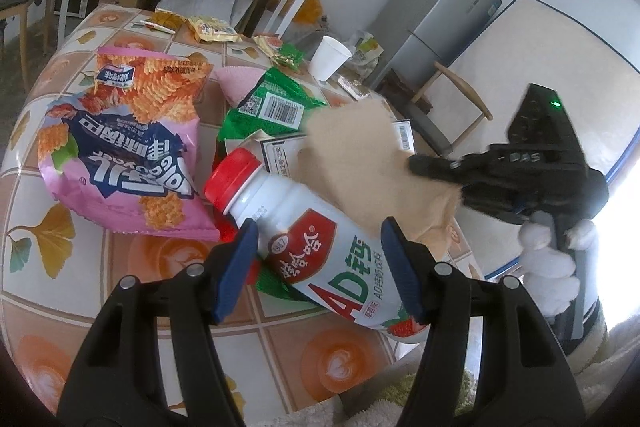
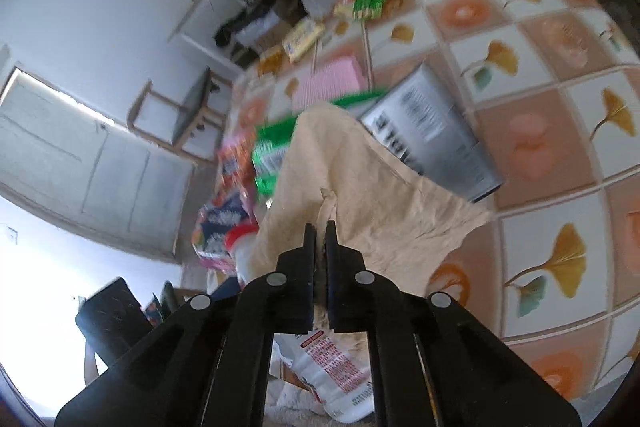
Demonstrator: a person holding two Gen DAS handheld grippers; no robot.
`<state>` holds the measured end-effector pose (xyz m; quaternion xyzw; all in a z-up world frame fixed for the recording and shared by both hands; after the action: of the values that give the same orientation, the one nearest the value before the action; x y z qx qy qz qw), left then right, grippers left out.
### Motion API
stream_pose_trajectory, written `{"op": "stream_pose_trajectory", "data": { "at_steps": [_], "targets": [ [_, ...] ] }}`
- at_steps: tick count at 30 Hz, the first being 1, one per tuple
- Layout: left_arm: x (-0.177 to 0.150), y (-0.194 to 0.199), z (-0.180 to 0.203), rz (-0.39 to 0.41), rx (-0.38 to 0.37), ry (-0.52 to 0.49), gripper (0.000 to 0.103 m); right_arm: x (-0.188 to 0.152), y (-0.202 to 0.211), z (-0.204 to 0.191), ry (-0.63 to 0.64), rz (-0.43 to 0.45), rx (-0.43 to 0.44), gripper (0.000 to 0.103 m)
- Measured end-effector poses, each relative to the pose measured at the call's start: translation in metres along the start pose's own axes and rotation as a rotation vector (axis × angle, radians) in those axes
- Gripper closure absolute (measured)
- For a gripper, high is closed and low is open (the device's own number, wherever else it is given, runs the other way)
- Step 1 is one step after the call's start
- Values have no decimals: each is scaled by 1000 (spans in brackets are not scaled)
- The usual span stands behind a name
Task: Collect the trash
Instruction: 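Grasp the brown paper with the right gripper while the left reaches for the pink sponge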
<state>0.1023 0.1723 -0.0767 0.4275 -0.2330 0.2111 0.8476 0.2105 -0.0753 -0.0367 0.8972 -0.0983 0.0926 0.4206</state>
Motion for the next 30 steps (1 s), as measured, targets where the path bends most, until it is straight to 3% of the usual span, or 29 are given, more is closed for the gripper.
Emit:
{"op": "stream_pose_trajectory", "data": {
  "at_steps": [7, 13, 16, 19, 23, 25, 30],
  "targets": [
    [13, 5, 1, 24, 18, 9, 43, 10, 64, 26, -44, 181, 30, 98],
    [46, 12, 3, 46, 47, 8, 41, 10, 98, 56, -106, 276, 38, 98],
    [85, 10, 2, 30, 64, 29, 29, 8, 106, 67, -126, 294, 46, 98],
    [121, -8, -3, -42, 76, 74, 23, 7, 109, 73, -136, 302, 61, 98],
    [168, -64, -19, -224, 52, 163, 20, 5, 112, 82, -154, 310, 83, 98],
    [183, -98, -28, -325, 127, 201, 20, 4, 116, 88, -165, 320, 90, 98],
    [202, -148, -49, -428, 270, 256, 20, 1, 128, 101, -184, 350, 92, 98]
  ]
}}
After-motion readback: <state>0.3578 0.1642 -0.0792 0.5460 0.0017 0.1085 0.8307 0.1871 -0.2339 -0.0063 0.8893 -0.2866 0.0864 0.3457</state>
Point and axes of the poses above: each gripper's, at about its wrist camera, not at the fingertips, and y roughly against the way its jaws point, z to its right, x to its top, the point moved 2 cm from there along -y, roughly the way its jaws point, and after that the axes turned 7 degrees about -z, right-handed, at the moved point
